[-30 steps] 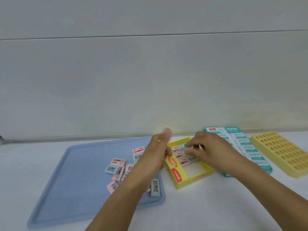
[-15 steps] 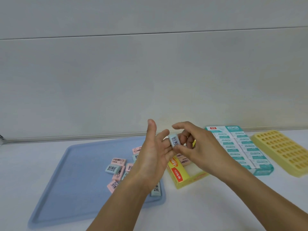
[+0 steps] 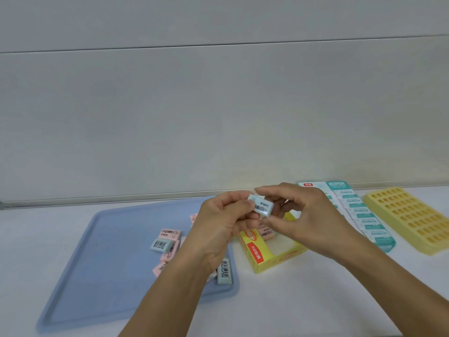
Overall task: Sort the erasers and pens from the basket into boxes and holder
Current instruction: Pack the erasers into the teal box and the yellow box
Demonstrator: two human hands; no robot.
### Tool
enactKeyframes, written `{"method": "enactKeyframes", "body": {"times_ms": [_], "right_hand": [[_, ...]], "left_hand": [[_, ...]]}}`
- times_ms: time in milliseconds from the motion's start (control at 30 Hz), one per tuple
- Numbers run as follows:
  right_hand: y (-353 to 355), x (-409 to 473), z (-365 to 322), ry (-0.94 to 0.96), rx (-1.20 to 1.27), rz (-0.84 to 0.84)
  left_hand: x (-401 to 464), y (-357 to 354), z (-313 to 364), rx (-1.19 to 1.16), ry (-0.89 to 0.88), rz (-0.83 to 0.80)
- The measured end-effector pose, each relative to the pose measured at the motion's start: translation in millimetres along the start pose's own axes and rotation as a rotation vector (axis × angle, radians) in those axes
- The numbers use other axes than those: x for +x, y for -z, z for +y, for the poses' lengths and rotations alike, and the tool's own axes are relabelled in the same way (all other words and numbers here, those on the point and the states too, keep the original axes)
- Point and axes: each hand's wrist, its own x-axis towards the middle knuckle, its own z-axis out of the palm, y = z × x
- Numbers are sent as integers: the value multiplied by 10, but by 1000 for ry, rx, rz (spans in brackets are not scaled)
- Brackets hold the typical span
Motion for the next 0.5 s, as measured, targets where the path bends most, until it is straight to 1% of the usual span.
{"method": "enactKeyframes", "body": {"times_ms": [100,200,233,267,333,400,433,467,500], "right_hand": [[-13,-5,-12,-38,-4,28],[-37,8,3,14,-181,70],[-17,13,19,37,-249,73],[28,25,43,52,-320,73],[167,60,103,39,-480,18],[274,79,150,-13,-664,-144],[289,79,166,-34,-744,-239],[286,71,179,-54,-805,-326],[270,63,184,-73,-846,-392]], "left_hand": [[1,-17,-3,-5,-24,46],[-16,-37,-16,22,-44,39],[-24,-42,-33,69,-63,41],[-28,-38,-57,179,-97,52],[-35,-15,-130,579,-180,52],[-55,0,-211,1033,-214,-44],[-54,0,-256,1207,-225,-87],[-54,-2,-293,1331,-228,-111],[-52,-1,-323,1407,-231,-117]]}}
